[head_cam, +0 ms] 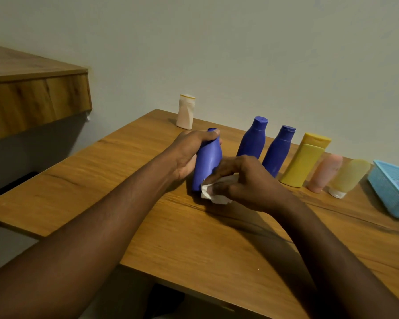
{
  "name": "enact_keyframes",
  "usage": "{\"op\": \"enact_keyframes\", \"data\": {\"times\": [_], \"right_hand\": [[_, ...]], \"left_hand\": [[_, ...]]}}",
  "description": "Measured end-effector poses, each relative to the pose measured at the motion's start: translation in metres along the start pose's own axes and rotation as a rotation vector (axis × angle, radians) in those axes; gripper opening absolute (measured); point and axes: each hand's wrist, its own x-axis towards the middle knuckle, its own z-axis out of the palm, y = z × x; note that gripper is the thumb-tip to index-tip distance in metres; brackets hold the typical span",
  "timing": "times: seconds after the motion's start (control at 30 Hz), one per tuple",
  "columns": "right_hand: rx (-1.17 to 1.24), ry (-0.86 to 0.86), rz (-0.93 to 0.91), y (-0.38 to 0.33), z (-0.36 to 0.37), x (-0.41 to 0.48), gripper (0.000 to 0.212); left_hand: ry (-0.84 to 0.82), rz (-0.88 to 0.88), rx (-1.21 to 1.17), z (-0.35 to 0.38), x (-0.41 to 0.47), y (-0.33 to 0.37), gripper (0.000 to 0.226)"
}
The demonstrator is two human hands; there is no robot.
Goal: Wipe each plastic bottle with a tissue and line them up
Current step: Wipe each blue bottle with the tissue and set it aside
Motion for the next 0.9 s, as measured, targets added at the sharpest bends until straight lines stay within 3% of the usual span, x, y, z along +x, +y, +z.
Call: {"op": "enact_keyframes", "data": {"times": [0.17, 0.3, 0.4, 0.53, 0.63, 0.73, 0.9], "right_hand": [[-0.128, 0.364, -0.025, 0.005, 0.005, 0.005, 0.024], [-0.131, 0.517, -0.015, 0.005, 0.005, 0.006, 0.021], [-0.129, 0.395, -0.02, 0.002, 0.003, 0.003, 0.023], [-0.108, -0.067, -0.027, -0.007, -0.002, 0.0, 0.021], [-0.092, -0.144, -0.033, -0.009, -0.003, 0.0, 0.018], [-0.078, -0.017, -0.034, -0.004, -0.002, 0.0, 0.02], [-0.117, 0.387, -0.073, -0.001, 0.003, 0.006, 0.023]], "left_hand": [[-0.076, -0.07, -0.068, 0.002, -0.007, 0.001, 0.023], [-0.098, -0.073, -0.09, 0.005, -0.01, 0.002, 0.015], [-0.093, -0.075, -0.106, 0.007, -0.01, 0.003, 0.012], [-0.059, -0.069, -0.114, 0.008, -0.008, 0.004, 0.012], [-0.055, -0.045, -0.081, 0.007, -0.005, 0.005, 0.017], [-0.048, -0.035, -0.069, 0.006, -0.002, 0.005, 0.025], [-0.089, -0.012, -0.026, 0.006, -0.008, 0.008, 0.018]]}}
